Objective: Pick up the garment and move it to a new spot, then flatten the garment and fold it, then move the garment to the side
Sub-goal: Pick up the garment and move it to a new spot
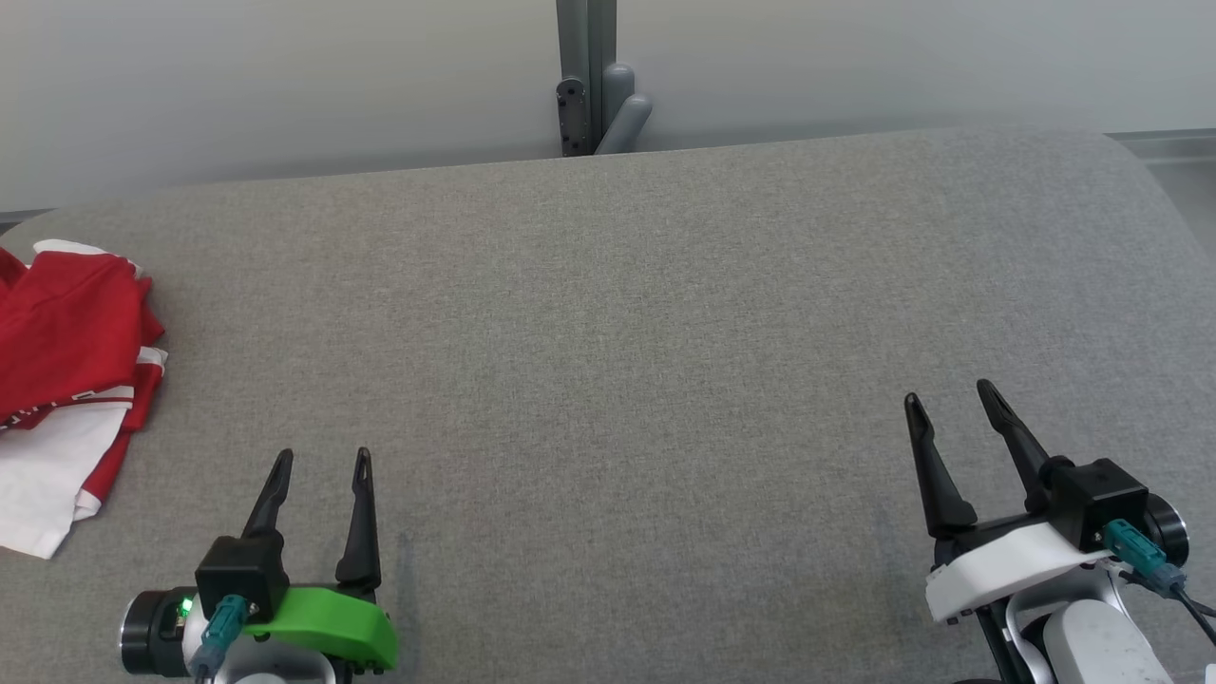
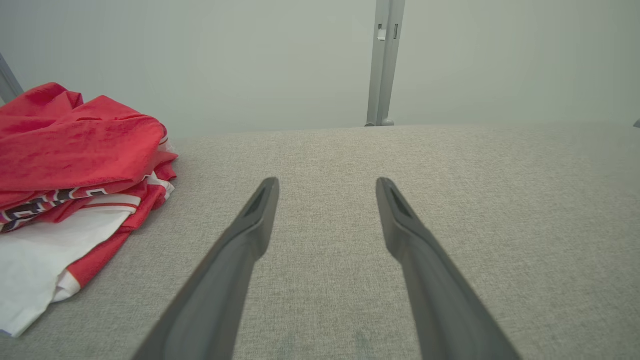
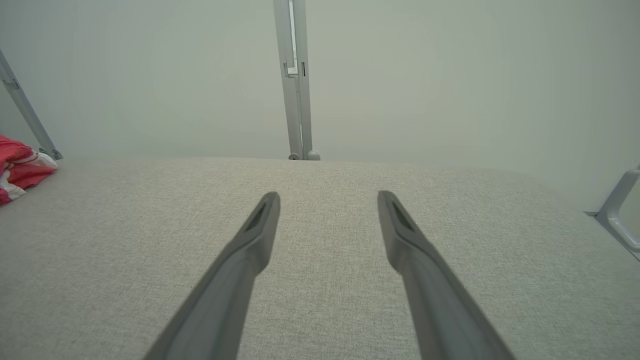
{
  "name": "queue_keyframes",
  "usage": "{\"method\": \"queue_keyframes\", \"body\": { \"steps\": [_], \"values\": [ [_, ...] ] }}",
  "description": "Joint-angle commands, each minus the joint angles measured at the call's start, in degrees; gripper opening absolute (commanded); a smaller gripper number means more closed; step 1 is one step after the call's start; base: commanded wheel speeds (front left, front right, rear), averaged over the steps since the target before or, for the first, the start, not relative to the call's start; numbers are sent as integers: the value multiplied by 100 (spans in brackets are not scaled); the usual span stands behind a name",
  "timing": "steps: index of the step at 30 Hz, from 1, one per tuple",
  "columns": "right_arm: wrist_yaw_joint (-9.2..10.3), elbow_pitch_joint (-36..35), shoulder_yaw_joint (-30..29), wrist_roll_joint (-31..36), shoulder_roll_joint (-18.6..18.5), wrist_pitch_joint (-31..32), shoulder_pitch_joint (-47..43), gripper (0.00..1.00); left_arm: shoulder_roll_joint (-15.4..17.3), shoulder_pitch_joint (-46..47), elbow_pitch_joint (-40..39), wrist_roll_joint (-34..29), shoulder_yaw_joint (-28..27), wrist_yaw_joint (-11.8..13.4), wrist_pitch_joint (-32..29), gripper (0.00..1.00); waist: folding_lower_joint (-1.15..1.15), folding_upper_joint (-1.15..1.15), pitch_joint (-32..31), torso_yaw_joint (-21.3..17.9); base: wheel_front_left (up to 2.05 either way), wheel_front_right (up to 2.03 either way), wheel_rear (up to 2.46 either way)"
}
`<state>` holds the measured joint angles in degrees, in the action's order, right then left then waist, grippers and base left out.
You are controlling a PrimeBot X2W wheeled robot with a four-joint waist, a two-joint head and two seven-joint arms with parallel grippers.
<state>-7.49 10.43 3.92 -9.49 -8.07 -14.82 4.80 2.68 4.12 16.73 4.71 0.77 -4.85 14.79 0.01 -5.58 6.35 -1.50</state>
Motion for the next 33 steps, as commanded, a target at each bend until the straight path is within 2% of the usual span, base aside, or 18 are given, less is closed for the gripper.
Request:
{"method": "queue_keyframes", "body": {
  "steps": [1,27,33],
  "values": [
    [0,-34,-32,127,-7,-49,-107,100,38,-83,4,-100,1,21,55,100,-1,0,1,-1,0,0,0],
    [0,-42,-305,250,120,-43,-123,100,37,-104,6,-23,-99,93,45,100,-1,0,28,52,0,0,0],
    [0,-57,-101,249,33,-42,-141,100,38,-72,3,45,-96,159,45,100,-1,0,72,299,0,0,0]
  ]
}}
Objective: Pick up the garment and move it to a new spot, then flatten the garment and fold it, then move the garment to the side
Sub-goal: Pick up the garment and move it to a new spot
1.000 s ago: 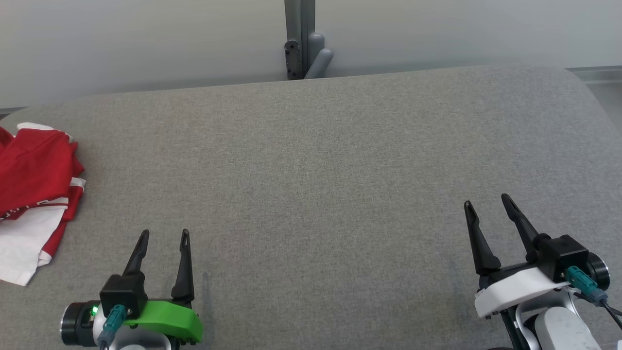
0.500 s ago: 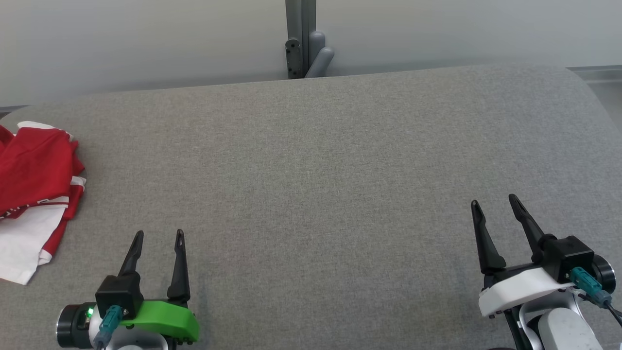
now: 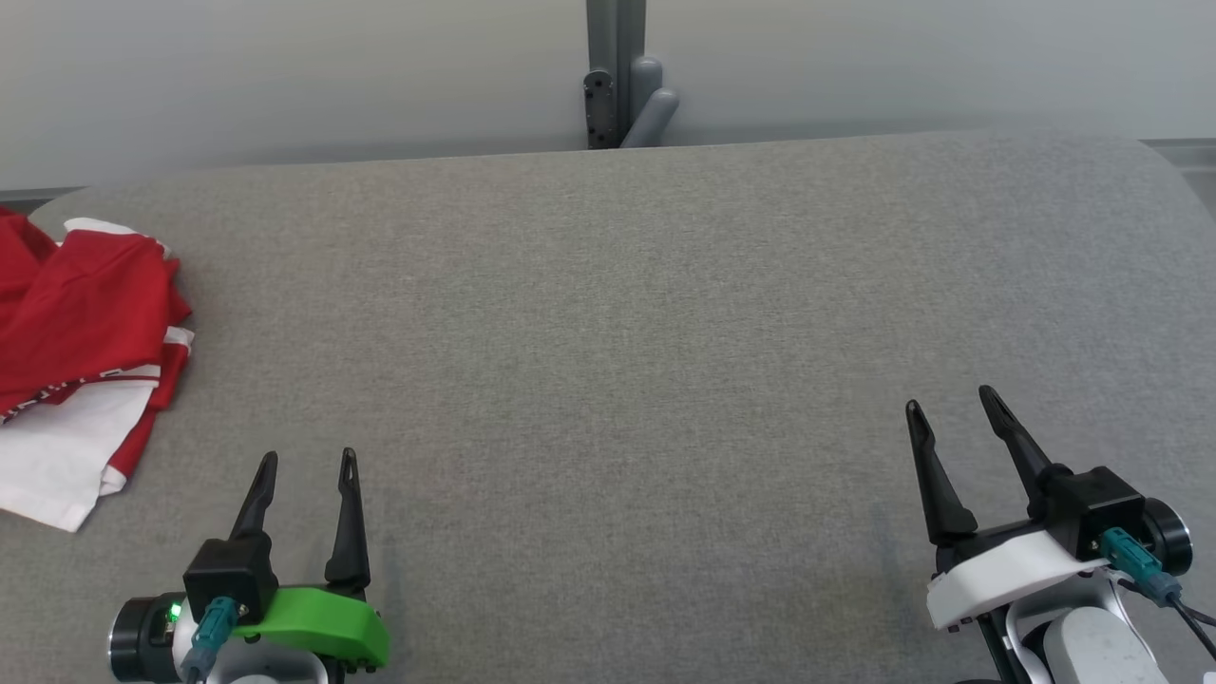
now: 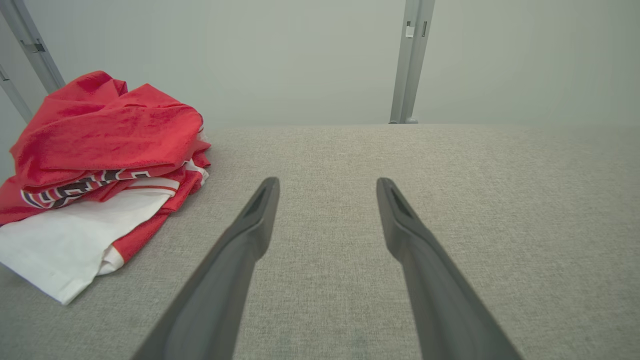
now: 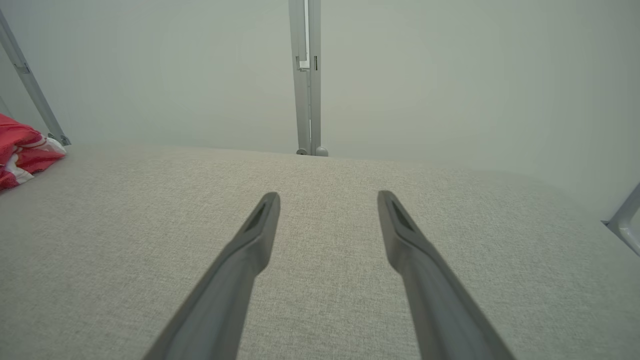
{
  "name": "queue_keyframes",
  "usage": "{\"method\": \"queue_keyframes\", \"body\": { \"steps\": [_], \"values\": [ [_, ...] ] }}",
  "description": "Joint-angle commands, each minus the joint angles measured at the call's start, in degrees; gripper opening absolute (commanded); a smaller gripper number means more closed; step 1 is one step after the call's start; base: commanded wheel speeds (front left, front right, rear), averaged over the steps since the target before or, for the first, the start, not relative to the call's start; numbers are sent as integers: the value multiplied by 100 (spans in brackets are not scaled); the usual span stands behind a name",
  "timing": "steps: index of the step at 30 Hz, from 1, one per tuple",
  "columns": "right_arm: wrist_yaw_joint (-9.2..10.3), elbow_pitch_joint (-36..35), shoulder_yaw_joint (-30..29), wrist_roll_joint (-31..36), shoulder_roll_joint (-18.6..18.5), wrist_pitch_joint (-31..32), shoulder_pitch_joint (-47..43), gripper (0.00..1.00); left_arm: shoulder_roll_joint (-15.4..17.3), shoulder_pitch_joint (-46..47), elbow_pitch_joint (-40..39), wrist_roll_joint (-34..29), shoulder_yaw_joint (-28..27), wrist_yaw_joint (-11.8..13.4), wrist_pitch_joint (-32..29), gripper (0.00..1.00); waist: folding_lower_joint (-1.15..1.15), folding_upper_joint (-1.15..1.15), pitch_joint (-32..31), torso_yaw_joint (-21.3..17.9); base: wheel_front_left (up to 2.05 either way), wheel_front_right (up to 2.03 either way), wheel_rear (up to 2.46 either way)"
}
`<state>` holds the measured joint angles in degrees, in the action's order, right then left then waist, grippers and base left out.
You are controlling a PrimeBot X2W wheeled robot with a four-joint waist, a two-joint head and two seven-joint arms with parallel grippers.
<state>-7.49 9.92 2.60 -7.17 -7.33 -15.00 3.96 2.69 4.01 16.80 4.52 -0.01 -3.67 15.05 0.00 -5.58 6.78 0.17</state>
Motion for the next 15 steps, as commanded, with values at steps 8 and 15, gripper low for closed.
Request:
{"method": "queue_keyframes", "body": {
  "steps": [8,15],
  "values": [
    [1,-55,381,-108,-136,-23,107,100,37,-15,12,100,-10,108,13,100,0,0,198,1045,0,0,0],
    [1,21,703,-135,-182,-23,178,100,35,-123,65,149,-107,213,12,100,0,0,219,2029,0,0,0]
  ]
}}
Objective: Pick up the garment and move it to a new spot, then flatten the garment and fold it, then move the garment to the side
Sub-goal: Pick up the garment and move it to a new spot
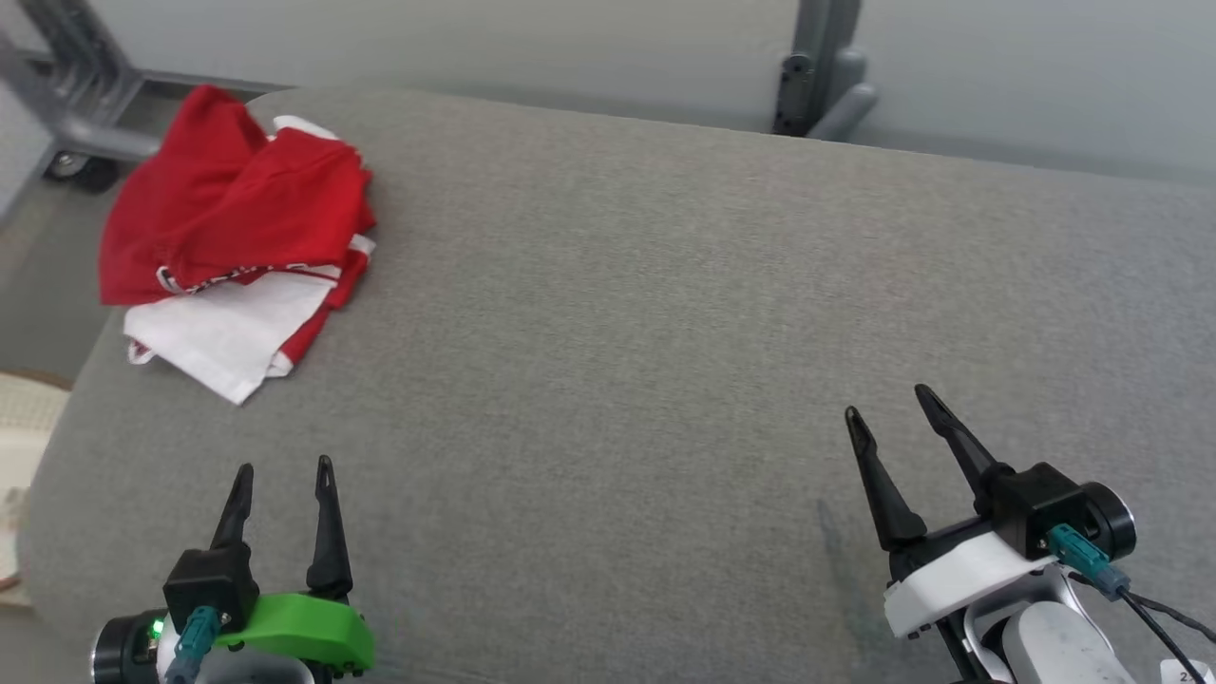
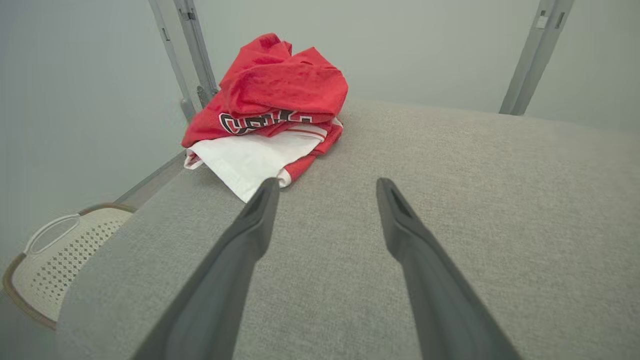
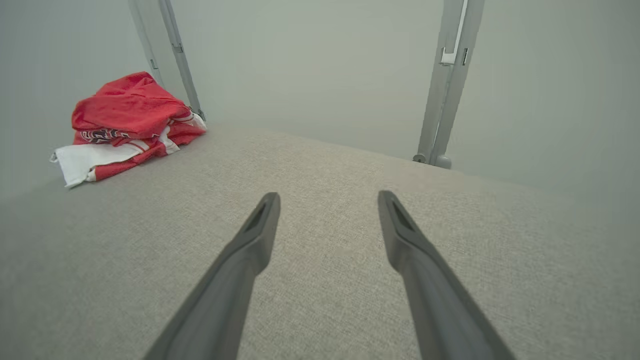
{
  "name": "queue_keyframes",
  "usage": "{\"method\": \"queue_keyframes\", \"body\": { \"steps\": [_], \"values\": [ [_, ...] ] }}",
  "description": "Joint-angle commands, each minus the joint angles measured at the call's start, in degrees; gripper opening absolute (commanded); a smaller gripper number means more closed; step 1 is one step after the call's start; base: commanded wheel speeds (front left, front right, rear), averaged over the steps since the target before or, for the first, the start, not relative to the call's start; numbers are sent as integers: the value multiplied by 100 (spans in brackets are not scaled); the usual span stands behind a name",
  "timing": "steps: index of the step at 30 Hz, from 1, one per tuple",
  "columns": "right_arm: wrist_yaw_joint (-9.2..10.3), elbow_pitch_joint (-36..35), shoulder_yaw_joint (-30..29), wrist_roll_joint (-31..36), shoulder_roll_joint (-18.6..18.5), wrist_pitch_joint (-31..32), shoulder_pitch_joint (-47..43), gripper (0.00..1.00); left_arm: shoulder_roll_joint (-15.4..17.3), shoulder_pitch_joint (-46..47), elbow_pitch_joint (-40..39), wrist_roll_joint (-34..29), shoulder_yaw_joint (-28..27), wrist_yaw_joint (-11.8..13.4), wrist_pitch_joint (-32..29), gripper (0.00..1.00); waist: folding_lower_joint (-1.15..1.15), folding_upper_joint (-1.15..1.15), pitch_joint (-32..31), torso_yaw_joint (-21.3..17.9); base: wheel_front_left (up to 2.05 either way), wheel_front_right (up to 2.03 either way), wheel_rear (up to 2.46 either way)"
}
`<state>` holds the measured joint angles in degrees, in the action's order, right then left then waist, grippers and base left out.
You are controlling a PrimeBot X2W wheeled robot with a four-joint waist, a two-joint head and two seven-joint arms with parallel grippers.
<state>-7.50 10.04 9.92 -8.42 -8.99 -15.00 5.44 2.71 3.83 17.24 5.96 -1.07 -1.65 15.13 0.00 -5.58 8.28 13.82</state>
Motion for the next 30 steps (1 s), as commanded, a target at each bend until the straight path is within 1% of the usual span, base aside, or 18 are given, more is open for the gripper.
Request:
{"method": "queue_keyframes", "body": {
  "steps": [1,6,9,11,14,17,20,23,27,30],
  "values": [
    [2,13,24,-14,-14,-23,48,100,31,-146,21,16,-36,31,3,100,0,0,64,776,0,0,0],
    [2,47,175,-38,-14,-23,59,100,30,-242,38,36,-129,56,4,100,0,0,47,1298,0,0,0],
    [2,55,240,-15,-26,-23,85,100,30,-328,52,92,-189,37,3,100,0,0,57,1511,0,0,0],
    [2,58,271,-20,-33,-23,98,100,30,-368,51,134,-197,40,3,100,0,0,79,1530,0,0,0],
    [2,39,314,-25,-82,-23,164,100,30,-325,49,265,-243,42,3,100,0,0,170,1469,0,0,0],
    [2,6,331,-27,-184,-23,213,100,28,-142,158,453,-210,-114,3,100,0,0,344,1341,0,0,0],
    [2,-43,365,-22,-333,-23,346,100,31,260,296,532,-282,-266,4,100,0,0,622,1166,0,0,0],
    [2,-97,347,-36,-500,-23,472,100,69,780,454,364,-395,-398,3,100,0,0,926,1001,0,0,0],
    [2,-160,369,-53,-694,-23,681,100,241,1610,745,208,-418,-514,3,100,0,0,1335,777,0,0,0],
    [2,-202,388,-63,-783,-23,829,100,477,2209,1031,167,-362,-564,1,100,0,0,1595,605,0,0,0]
  ]
}}
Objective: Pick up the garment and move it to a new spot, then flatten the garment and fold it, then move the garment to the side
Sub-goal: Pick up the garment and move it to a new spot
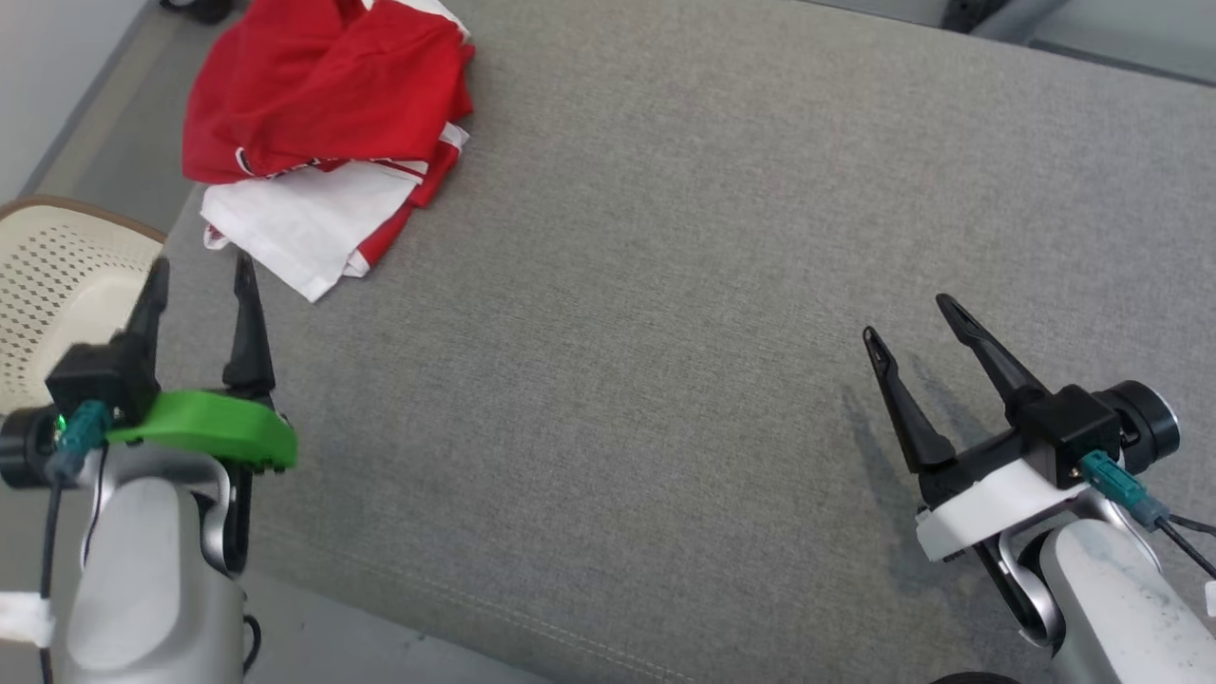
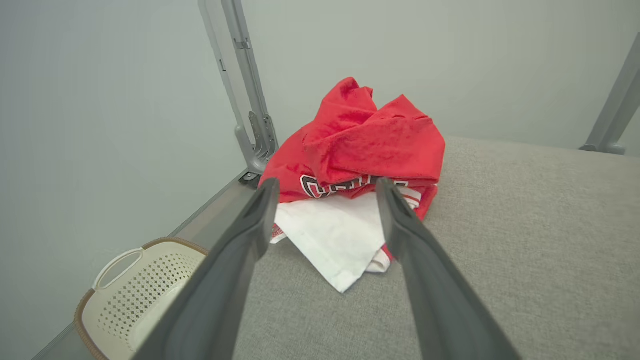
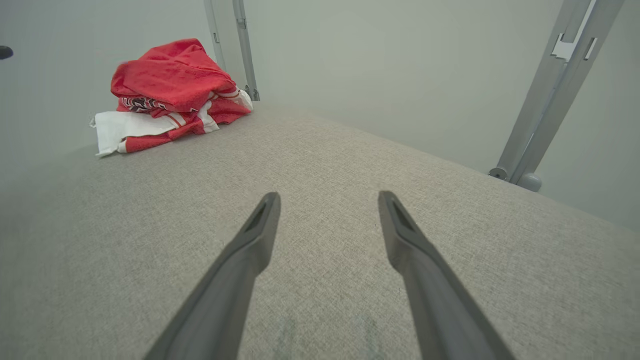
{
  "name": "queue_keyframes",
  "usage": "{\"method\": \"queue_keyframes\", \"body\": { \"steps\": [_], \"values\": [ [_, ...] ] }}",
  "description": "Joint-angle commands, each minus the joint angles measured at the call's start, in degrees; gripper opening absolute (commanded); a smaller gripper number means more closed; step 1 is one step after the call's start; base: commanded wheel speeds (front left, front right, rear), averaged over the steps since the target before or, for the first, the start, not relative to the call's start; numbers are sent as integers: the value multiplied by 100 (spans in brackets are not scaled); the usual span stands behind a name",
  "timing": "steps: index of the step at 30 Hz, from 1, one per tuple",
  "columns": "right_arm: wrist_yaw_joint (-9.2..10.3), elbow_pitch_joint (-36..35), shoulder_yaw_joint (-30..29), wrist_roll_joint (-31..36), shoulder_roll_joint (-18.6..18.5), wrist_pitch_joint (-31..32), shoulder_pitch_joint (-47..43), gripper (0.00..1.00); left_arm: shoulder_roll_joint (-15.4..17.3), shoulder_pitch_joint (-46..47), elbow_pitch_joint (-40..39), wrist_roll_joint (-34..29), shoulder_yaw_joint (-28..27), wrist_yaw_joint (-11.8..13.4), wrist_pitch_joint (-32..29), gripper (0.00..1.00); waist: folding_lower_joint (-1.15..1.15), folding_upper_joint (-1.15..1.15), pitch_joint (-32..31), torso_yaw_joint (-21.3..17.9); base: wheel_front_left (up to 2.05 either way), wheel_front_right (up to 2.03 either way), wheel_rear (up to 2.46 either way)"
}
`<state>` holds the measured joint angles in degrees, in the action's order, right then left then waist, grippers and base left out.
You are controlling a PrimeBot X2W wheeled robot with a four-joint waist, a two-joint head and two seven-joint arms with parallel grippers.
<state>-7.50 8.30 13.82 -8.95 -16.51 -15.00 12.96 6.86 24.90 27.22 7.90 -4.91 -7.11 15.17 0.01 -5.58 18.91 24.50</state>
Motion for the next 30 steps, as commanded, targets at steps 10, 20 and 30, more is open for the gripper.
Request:
{"method": "queue_keyframes", "body": {
  "steps": [10,20,30],
  "values": [
    [2,-169,183,-60,-194,-23,515,100,1018,1744,1041,247,758,-36,-3,100,-1,-1,1193,-942,0,0,0],
    [2,-277,221,-46,-279,-23,782,100,1707,2804,2281,144,1265,-38,-46,100,-1,-1,1634,-1307,0,0,0],
    [2,-211,127,-55,-192,-19,791,100,1764,3544,3483,188,1353,100,-280,0,-1,-1,1689,-1469,0,0,0]
  ]
}}
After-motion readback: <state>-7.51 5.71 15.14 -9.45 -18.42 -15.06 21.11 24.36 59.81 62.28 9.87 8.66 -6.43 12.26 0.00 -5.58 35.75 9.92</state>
